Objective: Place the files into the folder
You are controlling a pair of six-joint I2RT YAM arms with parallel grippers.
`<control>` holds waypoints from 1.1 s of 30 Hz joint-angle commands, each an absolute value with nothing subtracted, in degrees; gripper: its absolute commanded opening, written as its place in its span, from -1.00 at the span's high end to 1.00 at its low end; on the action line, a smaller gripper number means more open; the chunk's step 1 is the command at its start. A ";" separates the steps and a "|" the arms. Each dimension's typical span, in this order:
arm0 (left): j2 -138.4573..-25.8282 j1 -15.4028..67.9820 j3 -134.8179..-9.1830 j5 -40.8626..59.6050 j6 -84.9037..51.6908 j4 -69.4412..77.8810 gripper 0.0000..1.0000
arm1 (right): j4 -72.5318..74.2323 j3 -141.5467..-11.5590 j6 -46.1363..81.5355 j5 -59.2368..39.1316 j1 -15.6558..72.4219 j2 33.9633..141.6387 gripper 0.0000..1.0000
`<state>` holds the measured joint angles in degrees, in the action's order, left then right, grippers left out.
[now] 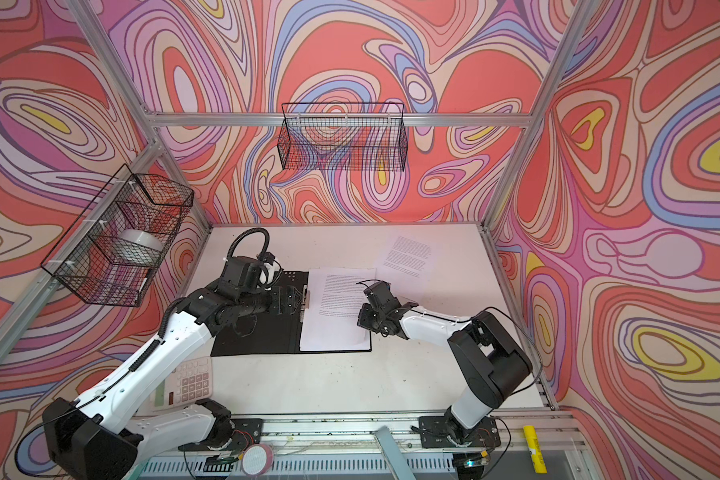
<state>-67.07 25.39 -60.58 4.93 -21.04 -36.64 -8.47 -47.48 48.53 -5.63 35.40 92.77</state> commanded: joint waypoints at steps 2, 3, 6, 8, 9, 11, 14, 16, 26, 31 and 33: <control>-67.53 25.02 -60.12 5.26 -20.83 -37.53 -1.00 | -8.97 -49.68 45.25 -6.22 35.66 94.01 1.00; -67.59 24.98 -60.04 5.33 -20.83 -37.44 -1.00 | -9.07 -49.80 45.16 -6.19 35.62 94.05 1.00; -67.93 24.96 -60.14 5.49 -20.73 -37.38 -1.00 | -8.91 -50.50 44.47 -6.84 35.61 94.56 1.00; -68.17 25.03 -60.25 5.62 -20.74 -37.42 -0.99 | -9.23 -50.78 44.08 -6.30 35.60 94.91 1.00; -68.18 24.97 -60.32 5.60 -20.74 -37.39 -1.00 | -9.43 -51.02 43.96 -6.23 35.60 95.00 1.00; -68.17 25.00 -60.22 5.46 -20.71 -37.43 -1.00 | -9.36 -51.17 43.53 -6.75 35.65 95.14 1.00; -68.26 24.97 -60.23 5.51 -20.73 -37.40 -0.99 | -9.56 -51.11 43.26 -6.68 35.61 95.60 1.00; -68.31 25.01 -60.22 5.54 -20.74 -37.35 -1.00 | -9.21 -51.09 43.16 -7.05 35.60 95.71 1.00; -69.12 24.96 -60.39 5.74 -20.74 -37.48 -0.99 | -9.28 -51.06 41.61 -7.28 35.67 97.32 1.00; -69.35 24.88 -60.47 5.66 -20.79 -37.42 -0.99 | -10.20 -50.85 40.85 -6.99 35.67 96.76 1.00; -69.54 24.93 -60.40 5.80 -20.83 -37.44 -0.99 | -10.46 -51.06 40.47 -6.96 35.65 96.59 1.00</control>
